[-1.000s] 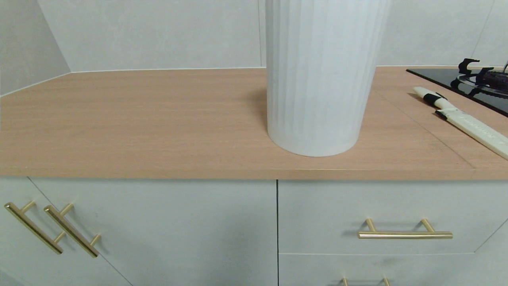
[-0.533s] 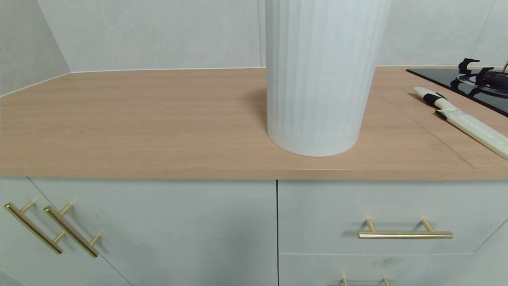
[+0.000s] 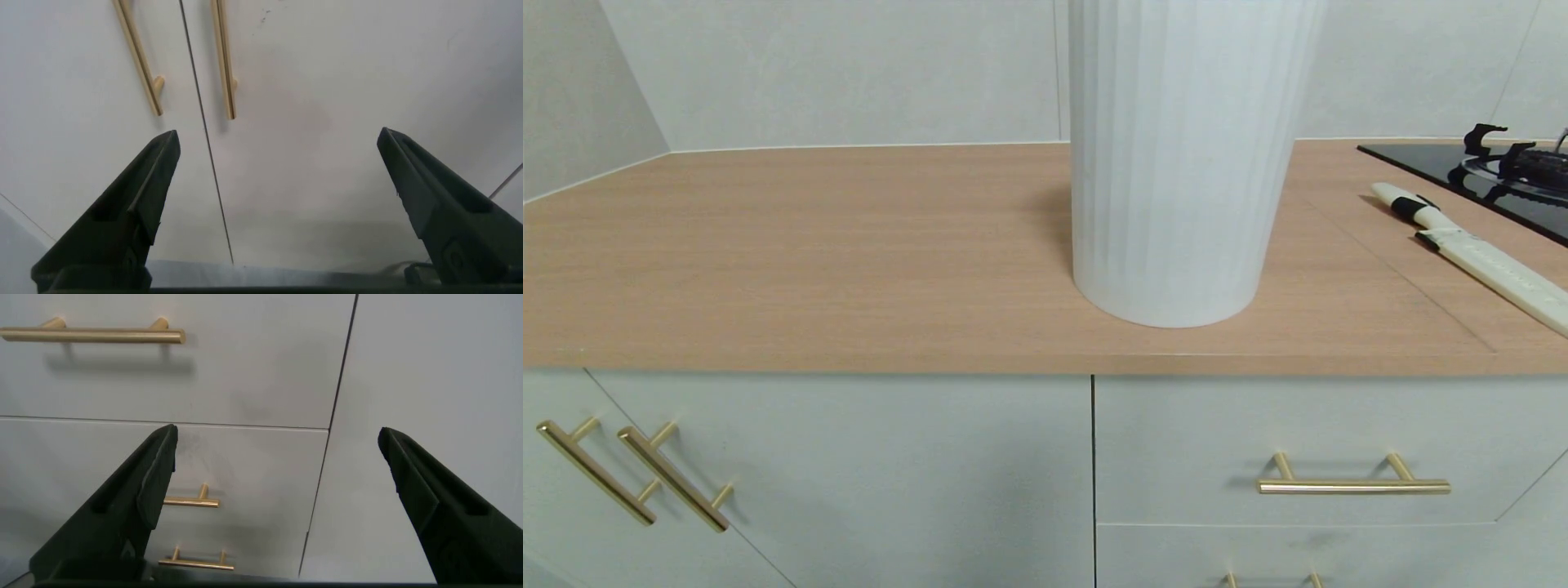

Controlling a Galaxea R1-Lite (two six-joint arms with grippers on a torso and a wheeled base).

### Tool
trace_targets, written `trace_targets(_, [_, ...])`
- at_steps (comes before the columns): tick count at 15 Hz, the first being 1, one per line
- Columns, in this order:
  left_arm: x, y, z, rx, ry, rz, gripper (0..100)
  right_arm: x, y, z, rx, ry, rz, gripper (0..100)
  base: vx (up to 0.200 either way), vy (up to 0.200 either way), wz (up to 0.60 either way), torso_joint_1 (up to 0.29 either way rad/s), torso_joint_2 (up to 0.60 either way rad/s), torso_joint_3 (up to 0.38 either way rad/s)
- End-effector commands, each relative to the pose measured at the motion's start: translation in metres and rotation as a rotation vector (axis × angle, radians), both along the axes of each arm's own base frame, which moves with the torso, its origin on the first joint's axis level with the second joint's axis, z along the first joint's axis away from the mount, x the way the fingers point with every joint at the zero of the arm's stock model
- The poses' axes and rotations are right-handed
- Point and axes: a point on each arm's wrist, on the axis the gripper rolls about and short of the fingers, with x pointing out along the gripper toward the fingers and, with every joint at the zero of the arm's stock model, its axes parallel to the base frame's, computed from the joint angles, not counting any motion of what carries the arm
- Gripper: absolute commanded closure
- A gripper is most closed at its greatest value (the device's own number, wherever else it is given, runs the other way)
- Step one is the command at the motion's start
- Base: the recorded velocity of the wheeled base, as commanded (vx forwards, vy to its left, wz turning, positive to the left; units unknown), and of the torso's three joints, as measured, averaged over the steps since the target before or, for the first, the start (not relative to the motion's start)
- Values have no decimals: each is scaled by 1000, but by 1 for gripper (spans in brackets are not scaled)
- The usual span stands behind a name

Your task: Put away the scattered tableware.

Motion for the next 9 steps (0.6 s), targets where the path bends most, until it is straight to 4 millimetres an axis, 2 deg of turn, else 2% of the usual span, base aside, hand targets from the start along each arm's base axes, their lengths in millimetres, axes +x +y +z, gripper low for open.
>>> trace_targets(1, [0,0,0,0,0,0,0,0,0,0,-1,1,0,0,0,0,0,71,-276,-212])
trace_targets(4, [0,0,0,0,0,0,0,0,0,0,-1,0,0,0,0,0,0,103,-263,-281])
trace_targets(9, [0,0,0,0,0,0,0,0,0,0,-1,1,0,0,0,0,0,166,-516,-292])
